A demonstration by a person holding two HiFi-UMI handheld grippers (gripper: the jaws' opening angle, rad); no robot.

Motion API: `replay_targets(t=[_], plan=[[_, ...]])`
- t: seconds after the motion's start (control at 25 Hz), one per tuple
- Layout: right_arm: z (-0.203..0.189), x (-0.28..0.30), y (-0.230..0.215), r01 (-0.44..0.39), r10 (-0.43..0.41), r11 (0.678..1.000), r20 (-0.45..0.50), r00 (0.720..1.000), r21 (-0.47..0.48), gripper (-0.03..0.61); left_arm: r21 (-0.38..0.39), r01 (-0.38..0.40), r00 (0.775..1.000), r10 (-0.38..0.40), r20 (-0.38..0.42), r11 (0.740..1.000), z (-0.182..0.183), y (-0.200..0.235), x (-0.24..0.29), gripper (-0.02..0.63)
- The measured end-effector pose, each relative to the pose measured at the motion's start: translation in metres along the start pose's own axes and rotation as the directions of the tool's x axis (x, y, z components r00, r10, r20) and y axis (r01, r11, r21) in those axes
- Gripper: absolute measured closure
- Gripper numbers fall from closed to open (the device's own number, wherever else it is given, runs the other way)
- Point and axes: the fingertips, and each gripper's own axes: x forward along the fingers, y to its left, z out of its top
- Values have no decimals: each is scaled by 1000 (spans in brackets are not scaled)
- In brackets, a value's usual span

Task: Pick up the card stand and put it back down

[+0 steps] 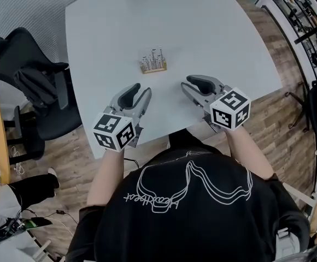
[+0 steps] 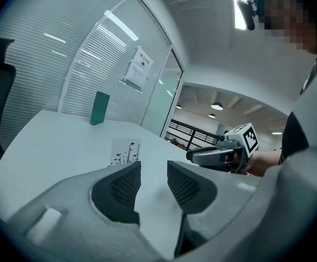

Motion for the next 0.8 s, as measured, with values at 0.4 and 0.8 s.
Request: replay_targets(t=[0.4, 0.8], plan=[[-6, 58, -43, -32, 25, 998, -129, 991, -56, 422, -24, -37, 998, 36, -42, 999, -8, 59, 39, 459], [-26, 105, -69, -84, 54, 989, -230, 972, -123, 390, -35, -44, 986, 38, -164, 998, -36, 96, 76, 442]])
